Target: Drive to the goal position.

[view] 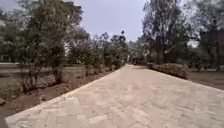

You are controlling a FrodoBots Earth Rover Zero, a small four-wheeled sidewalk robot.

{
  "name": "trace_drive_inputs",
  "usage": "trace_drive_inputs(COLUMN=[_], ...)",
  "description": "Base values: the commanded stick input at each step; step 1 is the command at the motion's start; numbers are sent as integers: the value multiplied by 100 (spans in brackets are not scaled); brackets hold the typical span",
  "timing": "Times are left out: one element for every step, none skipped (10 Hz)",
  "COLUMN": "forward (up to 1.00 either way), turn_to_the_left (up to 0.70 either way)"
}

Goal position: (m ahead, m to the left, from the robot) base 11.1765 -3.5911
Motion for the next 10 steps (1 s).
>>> trace_drive_inputs(forward=[70, 70, 70, 70, 70, 70, 70, 70, 70, 70], turn_to_the_left=[0, 0, 0, 0, 0, -2, -8, -35, -35, -35])
